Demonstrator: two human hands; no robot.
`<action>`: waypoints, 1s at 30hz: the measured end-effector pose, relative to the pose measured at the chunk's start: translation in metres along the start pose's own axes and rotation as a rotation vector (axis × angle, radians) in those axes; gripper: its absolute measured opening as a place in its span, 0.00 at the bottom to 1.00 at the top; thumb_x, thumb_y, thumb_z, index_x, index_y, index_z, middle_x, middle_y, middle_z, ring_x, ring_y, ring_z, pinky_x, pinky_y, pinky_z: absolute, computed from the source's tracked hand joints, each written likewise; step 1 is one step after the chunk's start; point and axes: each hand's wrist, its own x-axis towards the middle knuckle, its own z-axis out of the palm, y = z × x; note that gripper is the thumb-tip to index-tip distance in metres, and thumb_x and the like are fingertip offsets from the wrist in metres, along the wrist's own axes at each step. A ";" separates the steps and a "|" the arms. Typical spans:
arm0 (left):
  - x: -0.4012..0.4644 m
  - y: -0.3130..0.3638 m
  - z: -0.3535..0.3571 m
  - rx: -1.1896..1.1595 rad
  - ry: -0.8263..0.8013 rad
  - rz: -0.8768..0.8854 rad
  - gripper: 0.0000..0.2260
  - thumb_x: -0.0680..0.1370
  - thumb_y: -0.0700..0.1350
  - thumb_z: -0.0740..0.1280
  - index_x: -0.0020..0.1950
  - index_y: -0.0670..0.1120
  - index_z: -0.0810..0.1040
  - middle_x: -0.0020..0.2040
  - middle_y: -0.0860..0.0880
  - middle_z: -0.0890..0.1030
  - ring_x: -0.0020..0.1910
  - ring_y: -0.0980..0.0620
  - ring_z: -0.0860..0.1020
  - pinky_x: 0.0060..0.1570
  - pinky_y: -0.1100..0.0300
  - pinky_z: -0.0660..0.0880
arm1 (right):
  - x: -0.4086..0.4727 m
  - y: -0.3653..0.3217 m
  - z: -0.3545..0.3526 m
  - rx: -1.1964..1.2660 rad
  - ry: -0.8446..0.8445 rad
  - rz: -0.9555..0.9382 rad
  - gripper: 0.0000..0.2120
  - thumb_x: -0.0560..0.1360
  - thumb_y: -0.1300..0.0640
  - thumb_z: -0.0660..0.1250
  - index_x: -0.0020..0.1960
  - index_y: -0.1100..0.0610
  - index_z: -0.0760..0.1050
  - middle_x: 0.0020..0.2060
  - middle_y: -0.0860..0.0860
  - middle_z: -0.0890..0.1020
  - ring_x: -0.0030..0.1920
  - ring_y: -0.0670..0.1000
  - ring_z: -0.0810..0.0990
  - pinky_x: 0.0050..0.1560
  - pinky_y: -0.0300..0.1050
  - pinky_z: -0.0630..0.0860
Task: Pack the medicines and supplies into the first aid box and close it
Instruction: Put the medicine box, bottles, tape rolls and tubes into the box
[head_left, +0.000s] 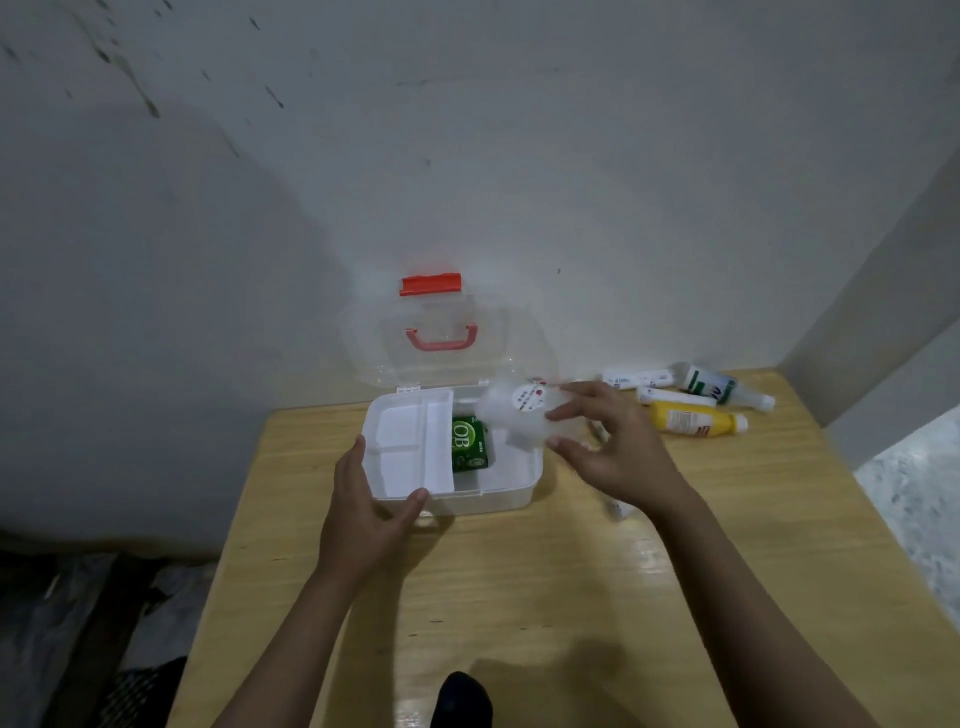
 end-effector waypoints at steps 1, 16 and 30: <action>0.000 0.001 0.000 0.000 0.003 0.005 0.43 0.68 0.58 0.73 0.75 0.50 0.54 0.73 0.49 0.61 0.67 0.52 0.63 0.54 0.57 0.69 | 0.007 -0.006 0.003 -0.069 -0.079 -0.012 0.12 0.67 0.57 0.76 0.49 0.51 0.81 0.59 0.51 0.78 0.62 0.49 0.74 0.59 0.41 0.71; 0.000 -0.001 -0.002 0.002 -0.011 -0.023 0.45 0.64 0.68 0.67 0.75 0.52 0.53 0.72 0.51 0.62 0.68 0.49 0.65 0.58 0.48 0.75 | 0.055 -0.012 0.066 -0.372 -0.404 0.078 0.18 0.69 0.65 0.71 0.57 0.54 0.78 0.66 0.56 0.70 0.66 0.55 0.70 0.61 0.48 0.70; -0.002 0.002 0.001 -0.012 0.019 -0.023 0.43 0.66 0.62 0.70 0.75 0.51 0.54 0.72 0.50 0.63 0.68 0.49 0.65 0.56 0.55 0.72 | 0.062 -0.015 0.110 -0.175 -0.211 0.312 0.15 0.64 0.64 0.76 0.48 0.59 0.77 0.45 0.55 0.80 0.44 0.52 0.79 0.45 0.45 0.80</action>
